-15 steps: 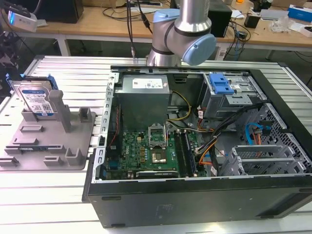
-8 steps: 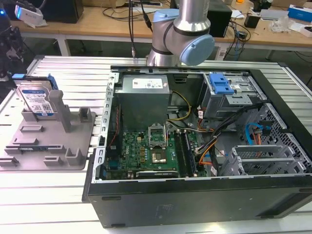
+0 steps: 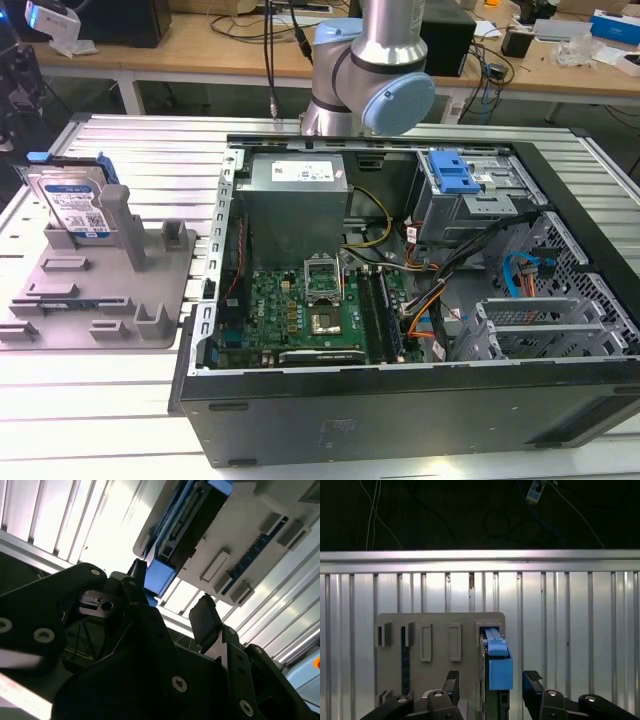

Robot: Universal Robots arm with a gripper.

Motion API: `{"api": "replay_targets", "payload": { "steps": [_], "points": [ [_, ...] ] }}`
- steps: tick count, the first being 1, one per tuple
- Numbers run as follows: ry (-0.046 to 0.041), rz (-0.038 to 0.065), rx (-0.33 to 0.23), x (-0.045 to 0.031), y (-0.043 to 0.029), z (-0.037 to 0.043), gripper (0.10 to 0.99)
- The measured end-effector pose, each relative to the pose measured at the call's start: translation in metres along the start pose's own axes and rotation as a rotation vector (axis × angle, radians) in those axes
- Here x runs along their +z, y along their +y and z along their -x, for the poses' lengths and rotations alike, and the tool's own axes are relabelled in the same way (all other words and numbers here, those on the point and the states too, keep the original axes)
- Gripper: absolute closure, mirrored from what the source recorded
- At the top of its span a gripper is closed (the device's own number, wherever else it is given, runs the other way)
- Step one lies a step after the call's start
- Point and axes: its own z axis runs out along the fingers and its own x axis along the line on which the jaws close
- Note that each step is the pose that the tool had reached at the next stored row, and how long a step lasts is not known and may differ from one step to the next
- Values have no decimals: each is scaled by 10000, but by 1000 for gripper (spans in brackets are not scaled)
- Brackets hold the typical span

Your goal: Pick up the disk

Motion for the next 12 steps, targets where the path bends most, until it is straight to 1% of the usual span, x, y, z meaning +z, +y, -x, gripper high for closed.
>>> {"api": "replay_targets", "payload": {
  "steps": [6, 9, 12],
  "points": [
    [9, 2, -79, 12, 10, 0, 467],
    [8, 2, -79, 21, 10, 14, 467],
    [10, 4, -81, 54, 9, 26, 467]
  ]
}}
